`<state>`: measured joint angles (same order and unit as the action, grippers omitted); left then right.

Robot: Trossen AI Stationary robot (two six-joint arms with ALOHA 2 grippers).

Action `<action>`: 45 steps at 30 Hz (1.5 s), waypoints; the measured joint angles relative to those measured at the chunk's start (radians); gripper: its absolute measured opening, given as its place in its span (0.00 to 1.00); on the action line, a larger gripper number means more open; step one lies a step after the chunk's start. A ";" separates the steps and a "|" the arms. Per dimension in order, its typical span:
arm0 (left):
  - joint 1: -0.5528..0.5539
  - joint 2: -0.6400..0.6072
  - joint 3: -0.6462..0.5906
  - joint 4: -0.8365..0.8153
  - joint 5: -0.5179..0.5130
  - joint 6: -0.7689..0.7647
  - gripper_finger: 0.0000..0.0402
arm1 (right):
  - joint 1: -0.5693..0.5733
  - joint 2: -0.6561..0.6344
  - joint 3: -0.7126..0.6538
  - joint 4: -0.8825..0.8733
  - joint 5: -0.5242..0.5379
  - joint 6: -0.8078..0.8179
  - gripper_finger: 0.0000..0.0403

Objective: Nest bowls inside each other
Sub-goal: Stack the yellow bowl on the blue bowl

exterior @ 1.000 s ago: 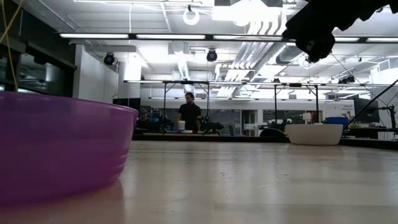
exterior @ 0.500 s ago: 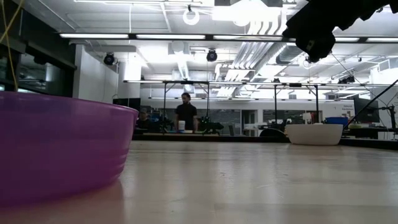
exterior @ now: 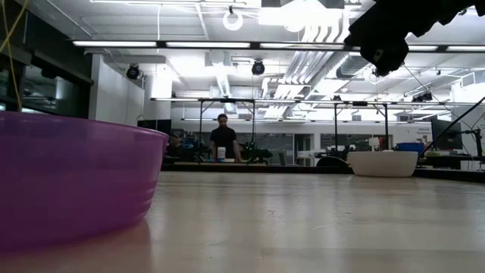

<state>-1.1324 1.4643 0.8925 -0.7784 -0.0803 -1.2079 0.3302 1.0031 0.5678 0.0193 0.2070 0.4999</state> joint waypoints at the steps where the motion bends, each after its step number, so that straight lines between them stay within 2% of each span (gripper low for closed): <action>1: 0.000 0.000 0.000 0.000 0.000 0.000 0.27 | 0.000 0.000 0.000 0.000 0.000 0.000 0.17; 6: 0.000 0.000 0.000 0.000 0.000 0.000 0.24 | 0.000 0.000 0.000 0.000 0.000 0.000 0.17; 19: 0.000 -0.001 0.001 -0.007 0.004 0.009 0.02 | 0.000 0.000 0.000 0.000 -0.001 0.000 0.17; 28: 0.000 -0.002 0.003 -0.080 0.040 0.030 0.01 | 0.000 0.000 0.000 0.000 -0.001 0.000 0.17; 45: 0.000 -0.004 0.006 -0.141 0.020 0.025 0.00 | 0.000 0.000 0.000 0.000 -0.001 0.000 0.17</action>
<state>-1.1324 1.4601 0.8989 -0.9198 -0.0604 -1.1828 0.3302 1.0031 0.5678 0.0196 0.2064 0.5003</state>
